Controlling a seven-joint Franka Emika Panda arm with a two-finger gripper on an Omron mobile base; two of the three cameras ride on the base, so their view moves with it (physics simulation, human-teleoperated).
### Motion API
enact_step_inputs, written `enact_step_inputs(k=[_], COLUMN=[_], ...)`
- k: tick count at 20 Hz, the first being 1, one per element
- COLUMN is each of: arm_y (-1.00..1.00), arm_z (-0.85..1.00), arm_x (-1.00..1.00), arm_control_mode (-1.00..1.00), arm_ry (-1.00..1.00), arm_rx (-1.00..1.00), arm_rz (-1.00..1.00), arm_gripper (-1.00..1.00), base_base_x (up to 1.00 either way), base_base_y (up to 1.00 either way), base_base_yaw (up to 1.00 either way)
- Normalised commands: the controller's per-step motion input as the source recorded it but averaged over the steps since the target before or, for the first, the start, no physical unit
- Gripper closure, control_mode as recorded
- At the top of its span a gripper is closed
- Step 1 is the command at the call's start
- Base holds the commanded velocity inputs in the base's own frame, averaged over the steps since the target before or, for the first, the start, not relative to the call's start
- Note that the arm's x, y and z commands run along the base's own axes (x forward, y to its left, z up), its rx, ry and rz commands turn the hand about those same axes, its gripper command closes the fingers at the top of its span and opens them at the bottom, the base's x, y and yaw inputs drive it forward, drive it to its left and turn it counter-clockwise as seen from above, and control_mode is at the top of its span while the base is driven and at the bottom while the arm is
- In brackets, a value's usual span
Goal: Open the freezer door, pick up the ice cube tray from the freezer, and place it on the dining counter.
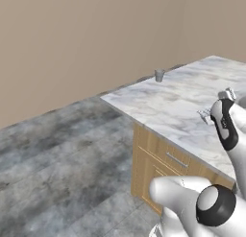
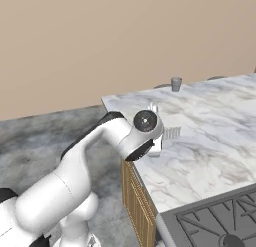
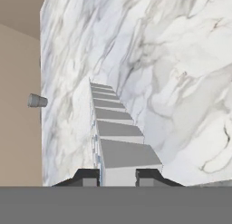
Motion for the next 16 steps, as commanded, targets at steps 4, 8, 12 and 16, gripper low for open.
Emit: enact_step_inputs(k=[4, 8, 12, 16], arm_y=[-0.21, -0.22, -0.20, -0.16], arm_z=[-0.38, -0.31, -0.27, -0.28], arm_x=[0.33, 0.21, 0.14, 0.14], arm_control_mode=[-1.00, -1.00, -1.00, -1.00], arm_ry=[0.00, 0.00, 0.00, 0.00], arm_rx=[0.00, 0.00, 0.00, 0.00], arm_rz=[0.00, 0.00, 0.00, 0.00], arm_gripper=[1.00, 1.00, 1.00, 1.00], base_base_x=[0.00, 0.00, 0.00, 0.00], base_base_y=[0.00, 0.00, 0.00, 0.00], base_base_yaw=[0.00, 0.00, 0.00, 0.00])
